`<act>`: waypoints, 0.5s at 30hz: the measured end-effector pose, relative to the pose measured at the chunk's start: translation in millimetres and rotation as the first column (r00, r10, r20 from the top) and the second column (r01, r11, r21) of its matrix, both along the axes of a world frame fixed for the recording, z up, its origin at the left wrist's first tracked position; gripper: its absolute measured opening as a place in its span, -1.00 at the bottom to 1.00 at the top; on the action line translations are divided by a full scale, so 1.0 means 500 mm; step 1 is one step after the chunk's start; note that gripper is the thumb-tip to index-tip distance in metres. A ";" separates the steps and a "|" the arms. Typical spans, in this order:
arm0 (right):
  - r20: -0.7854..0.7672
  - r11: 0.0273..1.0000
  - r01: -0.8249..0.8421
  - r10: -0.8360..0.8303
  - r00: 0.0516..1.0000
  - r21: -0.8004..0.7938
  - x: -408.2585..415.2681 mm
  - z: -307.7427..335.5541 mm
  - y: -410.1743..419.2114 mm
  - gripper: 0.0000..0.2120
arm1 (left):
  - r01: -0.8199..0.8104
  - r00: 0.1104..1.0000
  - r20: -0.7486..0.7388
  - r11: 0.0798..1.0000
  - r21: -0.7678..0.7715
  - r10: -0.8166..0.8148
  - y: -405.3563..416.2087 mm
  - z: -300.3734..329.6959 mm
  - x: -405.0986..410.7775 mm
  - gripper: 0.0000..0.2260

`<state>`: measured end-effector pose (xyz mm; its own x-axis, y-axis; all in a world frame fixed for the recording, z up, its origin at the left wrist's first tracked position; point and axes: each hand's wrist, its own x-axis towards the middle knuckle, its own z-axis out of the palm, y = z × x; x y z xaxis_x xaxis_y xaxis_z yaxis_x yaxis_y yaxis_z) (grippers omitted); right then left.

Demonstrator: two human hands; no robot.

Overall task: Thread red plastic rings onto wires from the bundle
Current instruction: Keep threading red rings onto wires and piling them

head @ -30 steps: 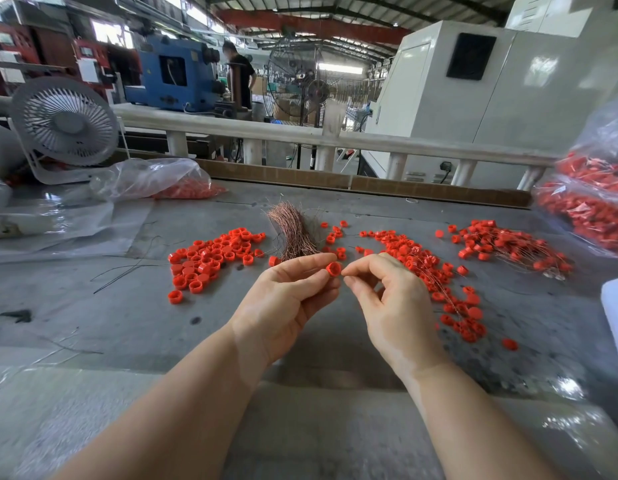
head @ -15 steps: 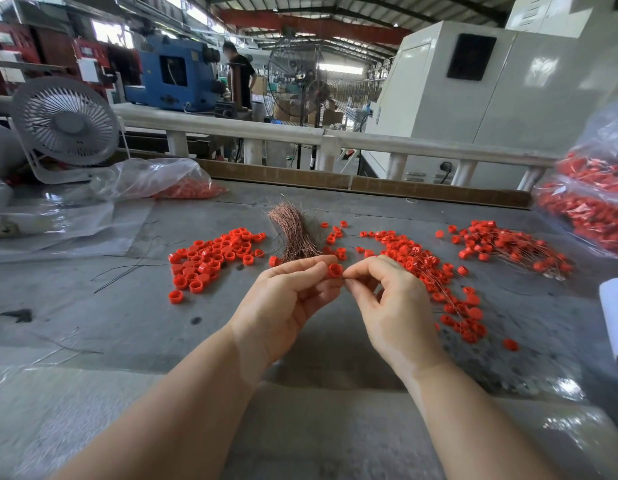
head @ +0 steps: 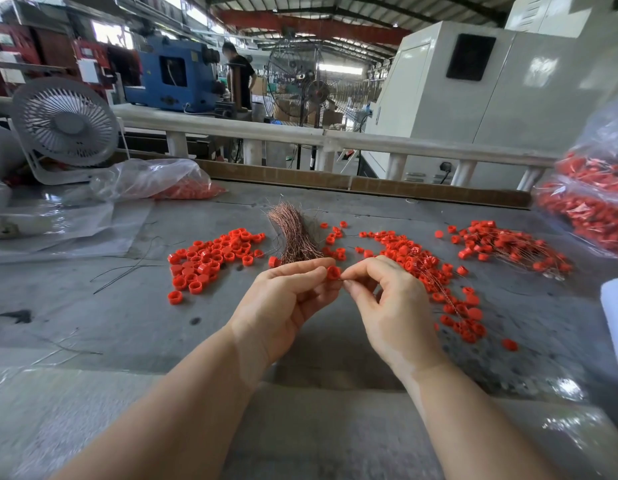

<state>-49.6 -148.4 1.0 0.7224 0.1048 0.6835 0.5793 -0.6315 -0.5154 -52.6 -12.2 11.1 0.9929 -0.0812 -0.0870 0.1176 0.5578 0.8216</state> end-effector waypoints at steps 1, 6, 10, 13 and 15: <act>0.002 1.000 -0.001 0.001 1.000 -0.002 0.000 0.000 0.000 -0.91 | -0.001 1.000 -0.002 1.000 -0.002 0.001 0.000 0.000 0.000 -0.86; 0.005 1.000 -0.001 0.001 1.000 -0.015 -0.001 0.000 0.000 -0.90 | -0.011 1.000 0.001 1.000 0.007 0.011 -0.001 -0.001 -0.001 -0.86; 0.008 1.000 0.002 -0.002 1.000 -0.012 0.000 0.000 0.000 -0.91 | -0.013 1.000 -0.004 1.000 0.012 0.013 -0.001 0.000 -0.002 -0.85; 0.010 1.000 0.002 -0.002 1.000 0.004 0.000 0.000 -0.002 -0.91 | -0.013 1.000 -0.006 1.000 0.001 0.013 -0.002 0.000 -0.002 -0.84; 0.005 1.000 -0.001 0.001 1.000 0.017 -0.001 -0.001 -0.003 -0.91 | -0.008 1.000 -0.009 1.000 -0.013 0.008 -0.002 0.001 -0.002 -0.83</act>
<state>-50.0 -149.8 0.5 0.7188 0.0941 0.6888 0.5826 -0.6222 -0.5229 -53.5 -13.0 11.7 0.9928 -0.0740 -0.0947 0.1200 0.5691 0.8135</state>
